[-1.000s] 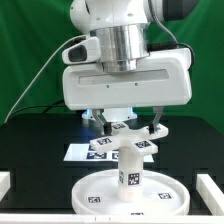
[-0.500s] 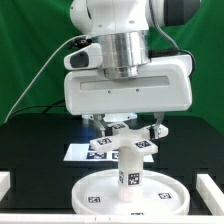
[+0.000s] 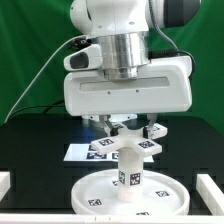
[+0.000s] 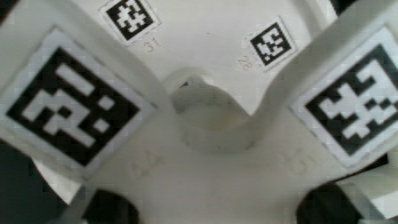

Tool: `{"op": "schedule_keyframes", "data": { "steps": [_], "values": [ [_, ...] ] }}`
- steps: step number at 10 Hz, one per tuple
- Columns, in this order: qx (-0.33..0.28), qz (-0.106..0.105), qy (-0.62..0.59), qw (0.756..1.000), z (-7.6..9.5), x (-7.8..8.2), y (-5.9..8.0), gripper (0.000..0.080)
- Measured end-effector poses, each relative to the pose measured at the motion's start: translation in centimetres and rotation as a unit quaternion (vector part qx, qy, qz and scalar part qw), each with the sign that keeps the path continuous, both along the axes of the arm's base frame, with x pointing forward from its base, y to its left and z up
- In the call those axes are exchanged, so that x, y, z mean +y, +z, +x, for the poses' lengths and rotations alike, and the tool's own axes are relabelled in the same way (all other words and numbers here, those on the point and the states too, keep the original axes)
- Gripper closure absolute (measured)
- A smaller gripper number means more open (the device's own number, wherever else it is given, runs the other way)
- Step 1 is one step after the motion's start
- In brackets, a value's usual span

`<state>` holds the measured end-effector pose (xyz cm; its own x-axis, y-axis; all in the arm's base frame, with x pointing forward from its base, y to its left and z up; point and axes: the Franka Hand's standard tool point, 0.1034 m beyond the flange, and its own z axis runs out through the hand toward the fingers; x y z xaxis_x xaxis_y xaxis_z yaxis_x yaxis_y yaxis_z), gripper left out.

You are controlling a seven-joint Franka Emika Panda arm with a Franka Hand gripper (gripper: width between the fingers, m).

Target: Assemble round table

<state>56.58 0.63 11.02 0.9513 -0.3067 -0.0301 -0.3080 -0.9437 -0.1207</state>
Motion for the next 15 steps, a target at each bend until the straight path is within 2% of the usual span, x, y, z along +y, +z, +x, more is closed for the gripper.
{"op": "schedule_keyframes", "data": {
  "steps": [5, 8, 9, 13, 15],
  "values": [
    [-0.011, -0.003, -0.029, 1.0, 0.0, -0.1, 0.0, 0.0361],
    [-0.022, 0.003, -0.15, 0.988, -0.1, 0.2, 0.0, 0.0361],
    [-0.023, 0.013, -0.231, 0.973, -0.2, 0.6, 0.0, 0.0361],
    [-0.019, 0.026, -0.32, 0.947, -0.3, 1.1, 0.0, 0.036],
    [-0.007, 0.035, -0.387, 0.921, -0.3, 1.5, 0.0, 0.036]
  ]
}}
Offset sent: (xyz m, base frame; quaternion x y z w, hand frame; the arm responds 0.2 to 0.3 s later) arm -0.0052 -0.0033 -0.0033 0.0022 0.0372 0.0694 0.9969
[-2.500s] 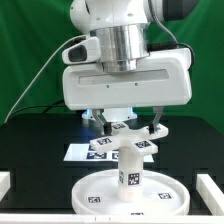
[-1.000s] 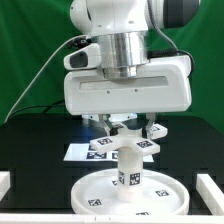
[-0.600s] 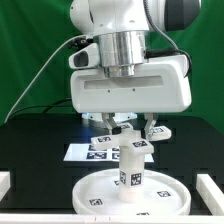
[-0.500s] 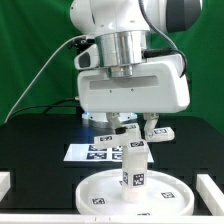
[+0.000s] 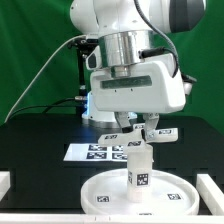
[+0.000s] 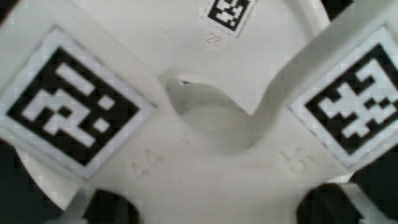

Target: Assemble round table

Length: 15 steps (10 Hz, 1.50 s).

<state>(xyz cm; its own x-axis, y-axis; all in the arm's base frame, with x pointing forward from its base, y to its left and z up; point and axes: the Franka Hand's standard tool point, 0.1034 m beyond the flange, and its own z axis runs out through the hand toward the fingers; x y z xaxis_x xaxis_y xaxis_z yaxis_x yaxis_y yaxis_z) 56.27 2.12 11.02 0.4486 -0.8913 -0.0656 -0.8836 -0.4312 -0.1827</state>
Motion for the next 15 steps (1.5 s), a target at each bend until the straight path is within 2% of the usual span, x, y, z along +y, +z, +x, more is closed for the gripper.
{"op": "schedule_keyframes", "data": {
  "steps": [2, 4, 5, 6, 7, 8, 9, 11, 12, 15],
  "values": [
    [0.022, 0.031, -0.162, 0.986, -0.1, 1.3, 0.0, 0.036],
    [0.018, 0.04, -0.26, 0.965, -0.1, 1.3, 0.0, 0.036],
    [0.018, 0.04, -0.253, 0.966, -0.1, 1.3, 0.0, 0.036],
    [0.018, 0.039, -0.247, 0.968, -0.1, 1.4, -0.1, 0.0271],
    [0.016, 0.037, -0.223, 0.974, -0.2, 1.5, 0.1, 0.0271],
    [0.013, 0.036, -0.186, 0.982, -0.2, 1.8, 0.9, 0.0175],
    [0.004, 0.033, -0.144, 0.989, -0.1, 1.9, 1.8, 0.0157],
    [-0.023, 0.009, 0.008, 1.0, 0.0, 1.7, 2.2, 0.0151],
    [-0.033, -0.003, 0.08, 0.996, 0.0, 1.4, 2.0, 0.0151],
    [-0.042, -0.024, 0.23, 0.972, -0.1, 2.5, 2.2, 0.015]
  ]
}}
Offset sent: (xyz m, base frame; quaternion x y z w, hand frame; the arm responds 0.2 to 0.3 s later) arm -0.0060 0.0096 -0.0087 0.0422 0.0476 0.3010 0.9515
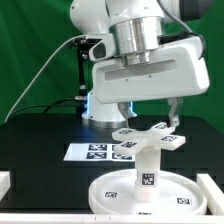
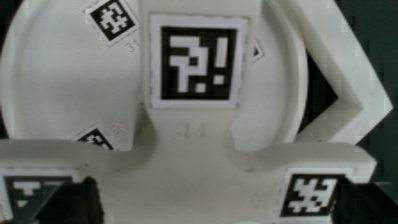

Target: Assemble round table

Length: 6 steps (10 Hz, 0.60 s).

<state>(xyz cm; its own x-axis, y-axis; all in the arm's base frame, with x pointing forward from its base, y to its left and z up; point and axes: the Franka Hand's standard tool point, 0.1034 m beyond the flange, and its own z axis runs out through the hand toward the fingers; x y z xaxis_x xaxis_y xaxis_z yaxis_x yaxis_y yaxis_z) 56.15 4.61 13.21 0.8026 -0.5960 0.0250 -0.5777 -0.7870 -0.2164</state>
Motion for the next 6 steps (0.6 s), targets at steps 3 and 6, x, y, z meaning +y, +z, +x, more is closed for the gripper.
{"op": "schedule_keyframes", "data": {
  "steps": [3, 6],
  "values": [
    [-0.016, -0.027, 0.141, 0.99, 0.1, -0.3, -0.2, 0.015],
    [-0.032, -0.061, 0.36, 0.93, 2.2, -0.3, 0.6, 0.015]
  ]
}}
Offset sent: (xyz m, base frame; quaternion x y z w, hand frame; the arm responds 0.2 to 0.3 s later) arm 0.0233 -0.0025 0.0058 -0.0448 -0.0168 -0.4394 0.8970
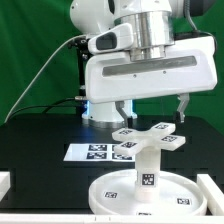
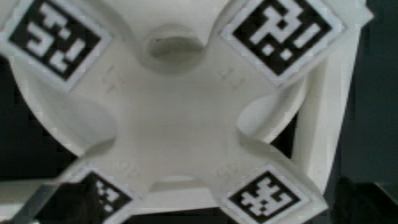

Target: Assemble round table

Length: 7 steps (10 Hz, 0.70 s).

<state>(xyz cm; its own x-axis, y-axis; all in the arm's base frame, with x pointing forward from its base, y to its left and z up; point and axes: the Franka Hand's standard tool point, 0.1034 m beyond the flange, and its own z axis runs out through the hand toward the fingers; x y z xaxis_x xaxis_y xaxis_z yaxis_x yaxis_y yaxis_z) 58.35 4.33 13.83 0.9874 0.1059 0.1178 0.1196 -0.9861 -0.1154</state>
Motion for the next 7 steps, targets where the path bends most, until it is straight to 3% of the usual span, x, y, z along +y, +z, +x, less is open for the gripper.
{"op": "schedule_keyframes", "data": {
  "steps": [2, 7],
  "values": [
    [-0.003, -0.003, 0.031, 1.0, -0.1, -0.1, -0.1, 0.015],
    [0.039, 0.006, -0.064, 0.997, -0.9, -1.3, -0.8, 0.015]
  ]
}}
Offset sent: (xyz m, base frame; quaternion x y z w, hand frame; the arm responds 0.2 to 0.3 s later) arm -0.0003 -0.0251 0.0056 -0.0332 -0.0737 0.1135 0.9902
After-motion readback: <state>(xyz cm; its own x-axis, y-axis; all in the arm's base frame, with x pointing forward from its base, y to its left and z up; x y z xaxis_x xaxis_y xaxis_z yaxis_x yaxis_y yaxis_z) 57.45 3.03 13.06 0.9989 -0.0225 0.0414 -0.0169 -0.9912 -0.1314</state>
